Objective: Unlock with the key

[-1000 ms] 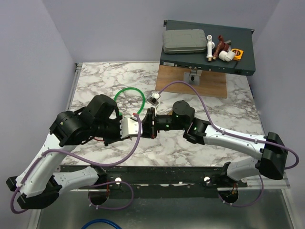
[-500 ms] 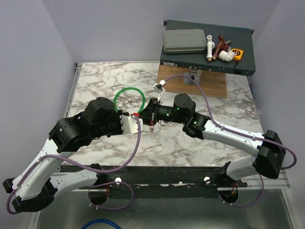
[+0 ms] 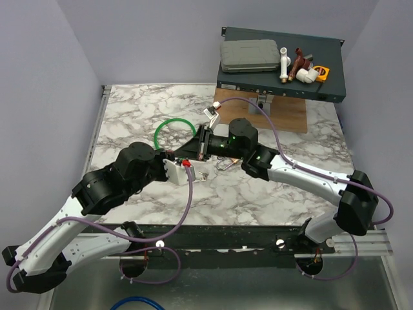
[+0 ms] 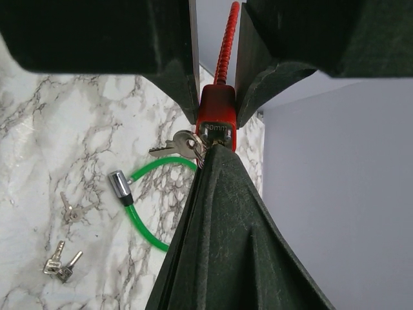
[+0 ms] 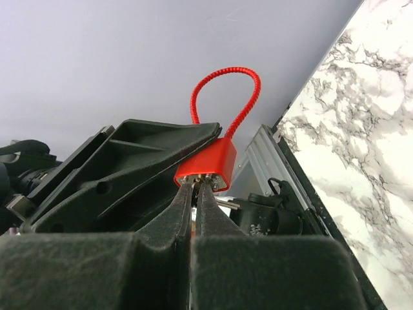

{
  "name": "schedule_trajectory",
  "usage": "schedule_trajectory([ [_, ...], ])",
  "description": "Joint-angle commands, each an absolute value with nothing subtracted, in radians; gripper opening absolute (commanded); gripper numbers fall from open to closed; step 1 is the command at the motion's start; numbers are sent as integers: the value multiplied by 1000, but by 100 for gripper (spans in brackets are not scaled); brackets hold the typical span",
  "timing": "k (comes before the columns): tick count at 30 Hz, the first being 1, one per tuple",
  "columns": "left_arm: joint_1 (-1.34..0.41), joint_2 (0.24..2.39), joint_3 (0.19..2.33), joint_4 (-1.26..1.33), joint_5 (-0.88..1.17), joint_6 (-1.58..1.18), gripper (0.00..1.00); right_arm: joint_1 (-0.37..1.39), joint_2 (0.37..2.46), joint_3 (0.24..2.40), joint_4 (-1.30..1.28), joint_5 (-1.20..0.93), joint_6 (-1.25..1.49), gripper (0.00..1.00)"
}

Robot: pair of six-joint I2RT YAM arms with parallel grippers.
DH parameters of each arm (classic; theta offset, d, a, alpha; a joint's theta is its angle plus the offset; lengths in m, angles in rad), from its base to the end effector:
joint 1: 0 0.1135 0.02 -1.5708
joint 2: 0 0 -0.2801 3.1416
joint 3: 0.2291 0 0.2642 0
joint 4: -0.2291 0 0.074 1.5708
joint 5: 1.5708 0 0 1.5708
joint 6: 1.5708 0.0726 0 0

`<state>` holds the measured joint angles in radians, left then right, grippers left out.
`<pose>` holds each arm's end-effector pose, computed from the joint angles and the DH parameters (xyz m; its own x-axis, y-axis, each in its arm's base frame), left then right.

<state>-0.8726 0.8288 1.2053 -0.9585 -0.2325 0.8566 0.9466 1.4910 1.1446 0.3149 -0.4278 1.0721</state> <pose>0.1213 -0.1185 0.3909 0.2383 0.8599 -0.4515 0.6742 0.1881 0.7142 0.2094 0.3422 0.3574 -0.8700 0.1593 -0.4666 -0.4529 0.1159 0.8840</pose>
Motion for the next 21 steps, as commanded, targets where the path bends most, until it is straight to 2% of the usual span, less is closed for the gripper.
schedule_trajectory([
  [1,-862,821,1210,-761,-377,882,0,986,1482,1206,245,-615,1107,1],
  [2,-862,824,1221,-774,-368,872,0,985,1481,1217,222,-615,1099,1],
  [4,-862,828,1244,-812,-338,846,0,981,1477,1247,166,-614,1068,9],
  [8,-859,836,1294,-915,-260,785,0,964,1439,1328,-43,-568,913,40],
  [11,-853,852,1350,-1000,-179,731,0,959,1403,1418,-238,-483,735,54],
  [15,-841,881,1426,-1121,-48,674,0,959,1355,1492,-379,-385,536,62],
  [21,-827,929,1528,-1271,160,604,0,959,1287,1439,-324,-420,319,72],
])
